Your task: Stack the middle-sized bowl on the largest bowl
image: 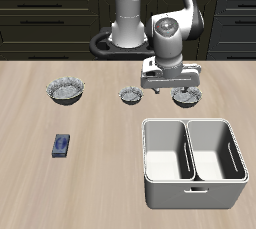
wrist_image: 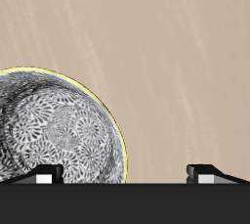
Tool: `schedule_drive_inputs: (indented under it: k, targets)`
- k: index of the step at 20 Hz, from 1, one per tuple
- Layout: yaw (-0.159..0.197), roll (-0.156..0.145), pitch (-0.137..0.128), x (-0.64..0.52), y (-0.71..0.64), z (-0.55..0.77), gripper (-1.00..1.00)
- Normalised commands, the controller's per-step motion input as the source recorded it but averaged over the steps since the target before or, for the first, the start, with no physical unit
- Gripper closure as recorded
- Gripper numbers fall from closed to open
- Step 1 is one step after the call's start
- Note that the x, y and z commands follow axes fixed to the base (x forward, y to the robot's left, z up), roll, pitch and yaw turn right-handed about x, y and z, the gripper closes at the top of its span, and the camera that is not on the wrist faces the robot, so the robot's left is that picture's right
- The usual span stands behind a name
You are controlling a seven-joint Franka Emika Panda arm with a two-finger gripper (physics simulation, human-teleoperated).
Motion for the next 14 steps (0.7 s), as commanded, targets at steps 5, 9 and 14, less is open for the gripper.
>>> schedule_drive_inputs:
  k: [5,9,14]
  targets:
    - [-0.001,0.044,0.026,0.00,0.05,-0.16,1.00]
    - [-0.007,0.007,0.000,0.02,-0.03,0.01,1.00]
    - [-0.009,0.018,-0.016,0.00,0.00,0.13,1.00]
